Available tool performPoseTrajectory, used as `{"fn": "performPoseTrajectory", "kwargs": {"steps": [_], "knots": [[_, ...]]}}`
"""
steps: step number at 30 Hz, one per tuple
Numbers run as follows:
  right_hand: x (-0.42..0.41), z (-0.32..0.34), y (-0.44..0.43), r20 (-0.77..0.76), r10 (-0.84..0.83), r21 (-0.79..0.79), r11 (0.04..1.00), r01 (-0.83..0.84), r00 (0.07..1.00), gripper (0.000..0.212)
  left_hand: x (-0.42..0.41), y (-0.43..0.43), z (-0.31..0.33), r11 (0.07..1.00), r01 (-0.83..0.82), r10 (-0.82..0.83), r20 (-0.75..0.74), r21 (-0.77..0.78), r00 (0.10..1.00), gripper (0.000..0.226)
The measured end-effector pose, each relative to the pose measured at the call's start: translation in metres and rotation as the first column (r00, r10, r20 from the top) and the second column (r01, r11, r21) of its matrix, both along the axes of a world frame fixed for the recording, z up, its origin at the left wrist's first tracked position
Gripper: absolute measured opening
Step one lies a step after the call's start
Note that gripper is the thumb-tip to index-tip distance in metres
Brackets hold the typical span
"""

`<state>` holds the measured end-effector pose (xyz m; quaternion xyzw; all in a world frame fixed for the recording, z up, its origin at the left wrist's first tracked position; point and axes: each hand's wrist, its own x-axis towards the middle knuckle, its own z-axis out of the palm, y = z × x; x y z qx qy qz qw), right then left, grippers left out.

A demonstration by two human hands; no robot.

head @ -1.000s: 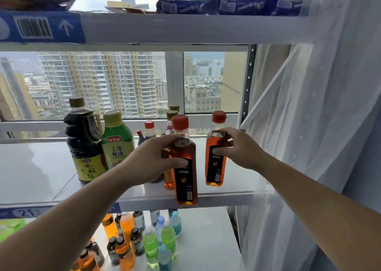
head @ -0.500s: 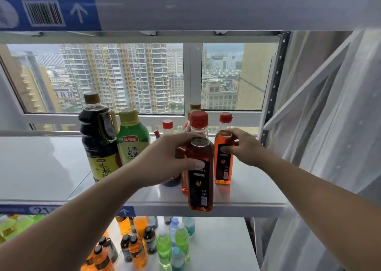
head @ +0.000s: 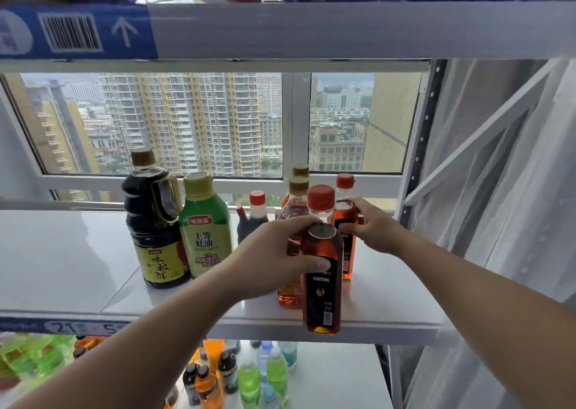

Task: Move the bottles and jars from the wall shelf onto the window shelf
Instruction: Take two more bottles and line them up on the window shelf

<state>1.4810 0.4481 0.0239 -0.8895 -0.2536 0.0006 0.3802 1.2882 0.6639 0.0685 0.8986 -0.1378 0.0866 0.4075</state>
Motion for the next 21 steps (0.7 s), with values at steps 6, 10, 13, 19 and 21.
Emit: {"fn": "performPoseTrajectory", "kwargs": {"steps": [6, 10, 13, 19, 21], "knots": [[0.012, -0.004, -0.004, -0.050, 0.031, 0.018, 0.999, -0.030, 0.998, 0.070, 0.004, -0.009, -0.004, 1.000, 0.002, -0.002, -0.008, -0.002, 1.000, 0.053], [0.008, -0.004, -0.003, -0.080, 0.014, 0.033, 0.999, -0.011, 0.997, 0.070, 0.005, -0.010, -0.005, 1.000, -0.018, 0.018, -0.008, 0.008, 1.000, 0.053], [0.008, -0.006, -0.002, -0.107, 0.011, 0.048, 0.999, -0.005, 0.994, 0.077, 0.006, -0.010, -0.006, 1.000, -0.021, 0.021, 0.003, 0.017, 1.000, 0.054], [0.001, -0.005, -0.019, -0.186, -0.031, 0.104, 0.993, 0.051, 0.982, 0.087, 0.013, -0.016, -0.007, 0.999, -0.039, 0.039, 0.002, 0.016, 0.999, 0.051], [-0.008, -0.006, -0.030, -0.154, -0.110, 0.141, 0.981, 0.132, 0.982, 0.056, 0.017, -0.020, -0.008, 0.999, -0.048, 0.048, 0.007, 0.011, 0.999, 0.047]]}}
